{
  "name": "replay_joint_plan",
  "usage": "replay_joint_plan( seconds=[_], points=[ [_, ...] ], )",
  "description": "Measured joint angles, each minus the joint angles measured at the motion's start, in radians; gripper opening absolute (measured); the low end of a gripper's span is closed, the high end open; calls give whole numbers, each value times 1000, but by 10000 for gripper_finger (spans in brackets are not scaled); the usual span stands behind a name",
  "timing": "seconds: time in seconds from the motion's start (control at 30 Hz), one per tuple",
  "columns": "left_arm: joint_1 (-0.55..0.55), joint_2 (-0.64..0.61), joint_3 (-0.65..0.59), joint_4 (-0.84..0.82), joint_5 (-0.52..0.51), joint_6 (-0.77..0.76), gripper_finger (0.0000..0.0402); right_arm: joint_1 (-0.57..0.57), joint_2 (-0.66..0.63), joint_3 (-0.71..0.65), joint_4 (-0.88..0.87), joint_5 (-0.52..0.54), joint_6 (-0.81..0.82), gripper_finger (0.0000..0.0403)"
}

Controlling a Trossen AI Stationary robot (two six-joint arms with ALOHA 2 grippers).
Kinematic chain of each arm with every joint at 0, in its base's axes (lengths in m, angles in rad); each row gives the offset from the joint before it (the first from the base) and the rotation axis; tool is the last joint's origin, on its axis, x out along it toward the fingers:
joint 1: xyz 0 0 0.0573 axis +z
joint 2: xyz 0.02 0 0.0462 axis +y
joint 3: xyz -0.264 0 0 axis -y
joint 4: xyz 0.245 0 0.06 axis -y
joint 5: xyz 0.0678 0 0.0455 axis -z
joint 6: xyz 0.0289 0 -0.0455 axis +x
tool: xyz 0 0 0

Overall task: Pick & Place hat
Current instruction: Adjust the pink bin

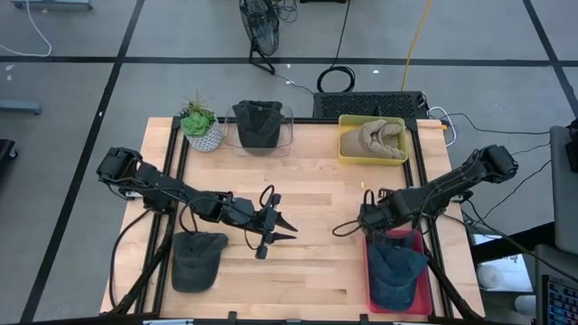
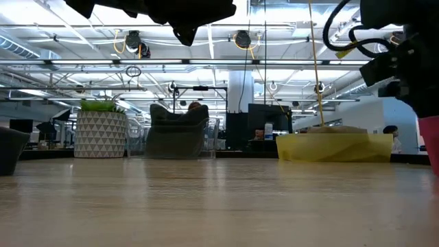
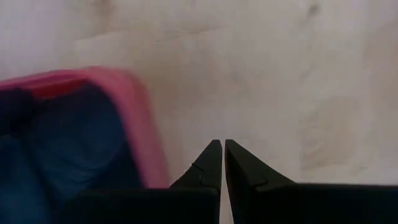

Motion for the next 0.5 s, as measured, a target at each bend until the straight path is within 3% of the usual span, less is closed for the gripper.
replay_joint_plan(
  seconds=[0.3,0.5],
  points=[
    [0,0,0,-1,0,0,97,57,0,-1,32,-93,94,0],
    [0,0,0,-1,0,0,97,105,0,-1,60,-96,120,0]
  ],
)
